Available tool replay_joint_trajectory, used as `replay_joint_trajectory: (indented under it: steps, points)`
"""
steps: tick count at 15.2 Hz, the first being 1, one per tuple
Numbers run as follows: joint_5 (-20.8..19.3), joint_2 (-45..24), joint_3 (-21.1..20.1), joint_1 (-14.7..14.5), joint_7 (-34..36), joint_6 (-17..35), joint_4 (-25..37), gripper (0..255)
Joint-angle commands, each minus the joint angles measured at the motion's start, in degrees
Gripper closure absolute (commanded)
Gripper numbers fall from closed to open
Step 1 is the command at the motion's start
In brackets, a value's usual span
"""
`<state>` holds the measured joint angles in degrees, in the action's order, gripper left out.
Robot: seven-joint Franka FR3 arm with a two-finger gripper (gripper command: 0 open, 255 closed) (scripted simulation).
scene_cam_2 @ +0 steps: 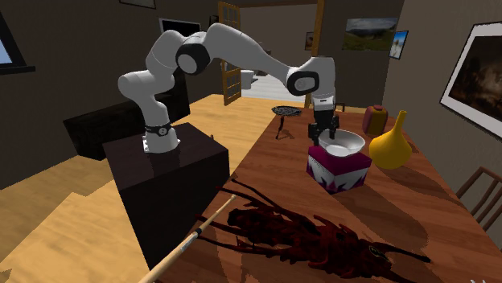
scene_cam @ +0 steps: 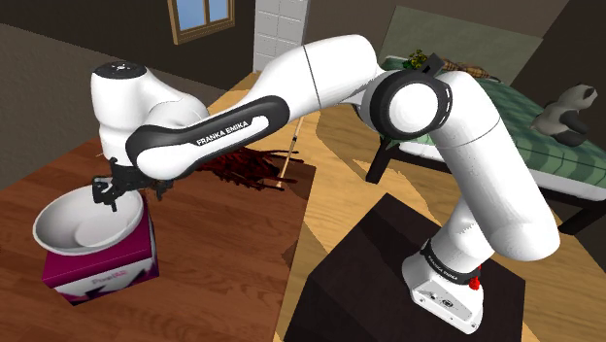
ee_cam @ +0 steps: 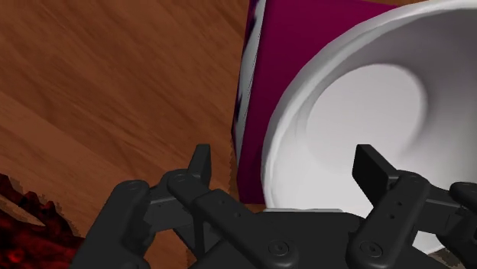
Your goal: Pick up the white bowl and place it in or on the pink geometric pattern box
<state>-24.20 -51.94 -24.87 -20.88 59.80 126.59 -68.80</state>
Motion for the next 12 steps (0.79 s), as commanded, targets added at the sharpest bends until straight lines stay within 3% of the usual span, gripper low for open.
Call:
replay_joint_trajectory:
  steps: [1, 4, 12]
  points:
    - [0.33, 1.47, -0.37, 0.37, -0.07, -0.77, -0.73, 0]
    - [1.34, 5.28, -1.39, 1.28, -0.37, -3.2, -2.13, 0]
    - [1.34, 5.28, -1.38, 1.28, -0.37, -3.2, -2.13, 0]
